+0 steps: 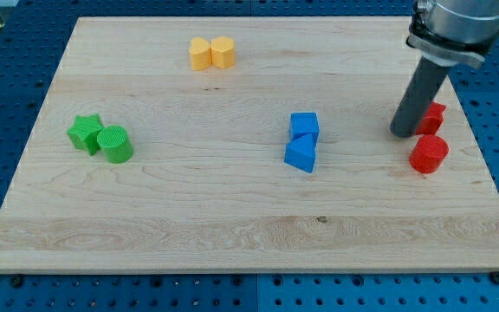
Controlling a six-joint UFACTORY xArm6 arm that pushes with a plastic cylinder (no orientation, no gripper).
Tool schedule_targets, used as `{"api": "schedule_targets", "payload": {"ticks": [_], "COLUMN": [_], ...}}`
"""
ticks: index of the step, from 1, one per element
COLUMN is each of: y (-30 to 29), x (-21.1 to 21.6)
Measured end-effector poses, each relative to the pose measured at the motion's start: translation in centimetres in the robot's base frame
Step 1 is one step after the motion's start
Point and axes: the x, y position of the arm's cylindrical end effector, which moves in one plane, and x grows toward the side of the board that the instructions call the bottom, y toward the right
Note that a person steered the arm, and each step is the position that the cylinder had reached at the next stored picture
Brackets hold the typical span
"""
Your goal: Push the red star towards bottom
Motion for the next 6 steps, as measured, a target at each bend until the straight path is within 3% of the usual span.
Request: {"api": "schedule_targets", "payload": {"ticks": [1, 2, 3, 4, 5, 6], "y": [0.5, 2.4, 2.6, 2.8, 2.5, 2.4], "x": [-5.1, -3.5, 3.0, 6.2, 3.8, 5.6]}}
